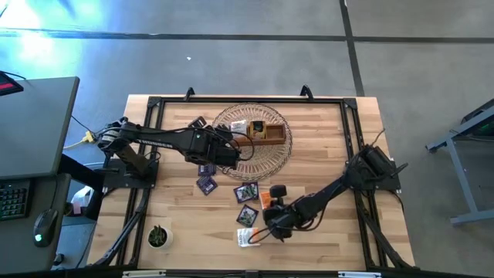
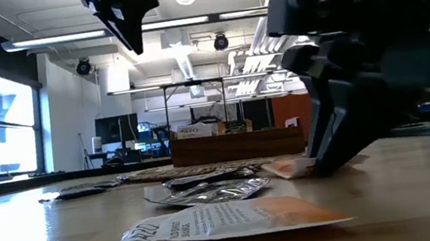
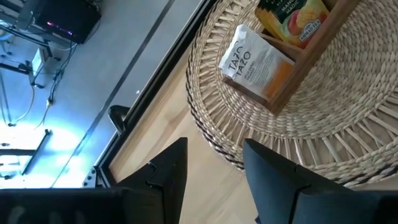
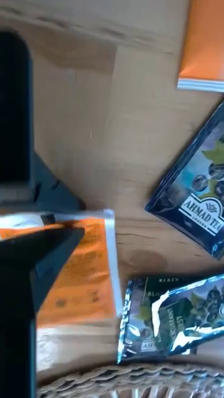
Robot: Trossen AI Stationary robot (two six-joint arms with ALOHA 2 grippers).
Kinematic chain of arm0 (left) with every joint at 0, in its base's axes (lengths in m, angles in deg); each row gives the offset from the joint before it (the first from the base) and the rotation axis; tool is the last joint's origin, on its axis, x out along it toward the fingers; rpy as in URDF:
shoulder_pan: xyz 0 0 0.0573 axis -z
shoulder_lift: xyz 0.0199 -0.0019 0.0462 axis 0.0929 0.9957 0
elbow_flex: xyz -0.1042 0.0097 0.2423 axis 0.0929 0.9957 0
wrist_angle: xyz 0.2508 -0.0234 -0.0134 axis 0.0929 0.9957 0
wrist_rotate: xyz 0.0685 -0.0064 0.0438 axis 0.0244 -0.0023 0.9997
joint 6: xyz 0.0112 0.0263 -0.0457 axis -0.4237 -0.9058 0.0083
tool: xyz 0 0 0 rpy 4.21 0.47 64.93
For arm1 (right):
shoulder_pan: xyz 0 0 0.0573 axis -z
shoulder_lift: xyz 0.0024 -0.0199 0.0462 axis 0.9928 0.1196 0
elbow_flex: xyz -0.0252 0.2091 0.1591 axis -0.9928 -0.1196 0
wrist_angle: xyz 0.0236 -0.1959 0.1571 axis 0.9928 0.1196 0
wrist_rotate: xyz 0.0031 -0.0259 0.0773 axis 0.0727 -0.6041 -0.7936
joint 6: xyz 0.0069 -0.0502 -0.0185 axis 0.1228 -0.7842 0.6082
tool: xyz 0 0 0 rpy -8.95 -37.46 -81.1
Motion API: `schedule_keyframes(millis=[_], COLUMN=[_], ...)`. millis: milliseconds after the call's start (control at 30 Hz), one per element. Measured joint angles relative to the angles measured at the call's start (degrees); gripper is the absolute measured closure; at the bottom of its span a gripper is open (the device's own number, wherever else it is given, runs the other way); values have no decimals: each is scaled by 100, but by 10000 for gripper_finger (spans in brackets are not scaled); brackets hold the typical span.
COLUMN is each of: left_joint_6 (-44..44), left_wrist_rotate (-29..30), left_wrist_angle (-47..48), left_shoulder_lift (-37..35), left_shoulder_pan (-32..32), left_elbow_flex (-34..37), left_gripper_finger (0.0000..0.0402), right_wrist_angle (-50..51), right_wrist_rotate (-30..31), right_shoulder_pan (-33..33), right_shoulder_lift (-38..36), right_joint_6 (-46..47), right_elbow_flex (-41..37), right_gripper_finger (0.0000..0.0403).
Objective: Pick & Place Tea
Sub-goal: Put the white tea bag into the left section of the wooden organizer
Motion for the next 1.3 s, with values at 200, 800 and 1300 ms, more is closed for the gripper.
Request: schedule_keyframes(millis=[200,800,1300], left_joint_6=[437,2019,1975], left_wrist_rotate=[-52,542,614], left_wrist_angle=[523,1006,998], left_shoulder_lift=[-163,-901,-887], left_shoulder_pan=[206,1815,1799], left_elbow_flex=[4,28,33], left_gripper_finger=[250,250,250], right_wrist_angle=[-39,-1750,-2851], right_wrist_rotate=[26,-203,-2974], right_shoulder_pan=[113,2228,4497], right_shoulder_lift=[-108,-1457,-1131], right_joint_6=[-822,-4065,-4078], right_elbow_flex=[-29,-37,-31], right_gripper_finger=[391,400,402])
